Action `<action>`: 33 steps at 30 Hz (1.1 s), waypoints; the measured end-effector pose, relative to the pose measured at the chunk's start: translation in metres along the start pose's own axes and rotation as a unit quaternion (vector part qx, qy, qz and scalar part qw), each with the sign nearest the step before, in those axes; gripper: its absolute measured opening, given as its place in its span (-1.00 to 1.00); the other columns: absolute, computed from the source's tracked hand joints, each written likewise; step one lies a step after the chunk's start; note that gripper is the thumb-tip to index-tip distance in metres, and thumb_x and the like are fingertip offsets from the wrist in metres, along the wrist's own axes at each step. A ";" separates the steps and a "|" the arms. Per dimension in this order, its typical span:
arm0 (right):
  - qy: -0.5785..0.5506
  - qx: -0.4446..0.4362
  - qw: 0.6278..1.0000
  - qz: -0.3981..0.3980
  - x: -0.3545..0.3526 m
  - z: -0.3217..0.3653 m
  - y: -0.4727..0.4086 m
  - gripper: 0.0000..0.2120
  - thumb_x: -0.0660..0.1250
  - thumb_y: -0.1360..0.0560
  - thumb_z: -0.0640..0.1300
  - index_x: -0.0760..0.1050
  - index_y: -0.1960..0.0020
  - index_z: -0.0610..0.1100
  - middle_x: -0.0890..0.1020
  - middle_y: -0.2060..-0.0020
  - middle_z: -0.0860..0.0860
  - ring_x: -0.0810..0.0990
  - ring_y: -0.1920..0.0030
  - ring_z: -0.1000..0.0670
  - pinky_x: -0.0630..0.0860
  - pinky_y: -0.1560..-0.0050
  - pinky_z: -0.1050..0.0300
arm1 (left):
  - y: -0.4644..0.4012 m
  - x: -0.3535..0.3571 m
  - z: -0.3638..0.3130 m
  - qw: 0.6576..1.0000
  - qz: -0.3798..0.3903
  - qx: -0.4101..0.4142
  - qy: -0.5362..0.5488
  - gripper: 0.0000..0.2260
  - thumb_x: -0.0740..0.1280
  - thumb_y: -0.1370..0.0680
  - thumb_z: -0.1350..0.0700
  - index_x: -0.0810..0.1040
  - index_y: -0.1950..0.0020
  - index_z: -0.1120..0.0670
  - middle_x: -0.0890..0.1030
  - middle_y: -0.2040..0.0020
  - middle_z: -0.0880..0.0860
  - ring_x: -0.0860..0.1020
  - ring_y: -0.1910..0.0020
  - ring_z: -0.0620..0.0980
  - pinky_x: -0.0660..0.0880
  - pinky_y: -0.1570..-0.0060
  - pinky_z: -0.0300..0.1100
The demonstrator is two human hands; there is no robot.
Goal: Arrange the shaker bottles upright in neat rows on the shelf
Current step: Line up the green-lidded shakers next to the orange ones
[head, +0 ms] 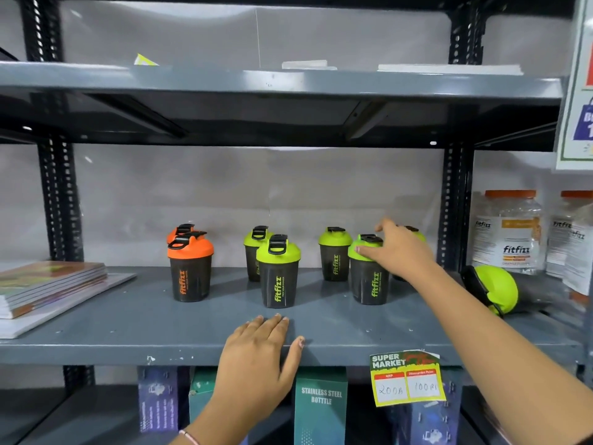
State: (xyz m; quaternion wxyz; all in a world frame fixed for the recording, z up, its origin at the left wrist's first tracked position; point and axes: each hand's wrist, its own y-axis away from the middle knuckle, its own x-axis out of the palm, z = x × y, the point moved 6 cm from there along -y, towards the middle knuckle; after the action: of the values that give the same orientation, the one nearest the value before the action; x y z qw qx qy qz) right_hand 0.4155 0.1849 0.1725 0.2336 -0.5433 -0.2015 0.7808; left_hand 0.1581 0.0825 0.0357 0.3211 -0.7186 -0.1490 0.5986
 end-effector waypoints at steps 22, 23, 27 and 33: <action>-0.149 -0.016 0.982 0.116 0.014 -0.015 -0.018 -0.52 0.47 -0.46 0.01 0.44 -0.32 -0.10 0.52 -0.34 -0.07 0.50 -0.31 -0.09 0.40 -0.22 0.12 | 0.000 0.001 0.000 1.000 0.005 0.003 0.005 -0.41 -0.10 -0.55 -0.29 0.47 -0.35 -0.04 0.53 -0.32 -0.07 0.44 -0.32 0.00 0.30 -0.33 -0.06; -0.146 -0.014 0.983 0.108 0.013 -0.016 -0.018 -0.51 0.48 -0.45 0.03 0.46 -0.30 -0.09 0.54 -0.31 -0.07 0.52 -0.27 -0.09 0.40 -0.14 0.13 | 0.000 0.001 0.000 1.000 0.006 0.001 0.004 -0.42 -0.10 -0.55 -0.29 0.47 -0.35 -0.04 0.54 -0.31 -0.07 0.45 -0.32 0.00 0.31 -0.33 -0.06; -0.140 -0.010 0.987 0.078 0.013 -0.018 -0.017 -0.48 0.50 -0.38 0.13 0.48 -0.24 -0.05 0.58 -0.26 -0.06 0.55 -0.19 -0.08 0.42 -0.05 0.12 | 0.000 -0.002 -0.002 1.000 0.005 -0.004 0.001 -0.46 -0.03 -0.56 -0.27 0.54 -0.28 -0.02 0.60 -0.23 -0.05 0.52 -0.24 0.02 0.40 -0.25 -0.03; -0.133 -0.011 0.989 0.061 0.012 -0.021 -0.011 -0.42 0.46 -0.38 0.20 0.41 -0.30 -0.03 0.56 -0.29 -0.06 0.54 -0.19 -0.09 0.48 -0.11 0.06 | 0.000 -0.004 -0.002 1.000 0.008 -0.008 0.002 -0.47 0.00 -0.55 -0.26 0.58 -0.23 -0.01 0.63 -0.18 -0.04 0.56 -0.19 0.02 0.44 -0.20 -0.04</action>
State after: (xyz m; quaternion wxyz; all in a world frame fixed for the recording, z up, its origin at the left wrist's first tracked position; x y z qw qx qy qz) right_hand 0.4328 0.2016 0.1627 0.1507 -0.4488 -0.2060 0.8564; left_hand 0.1590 0.0791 0.0392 0.3113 -0.7236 -0.1471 0.5983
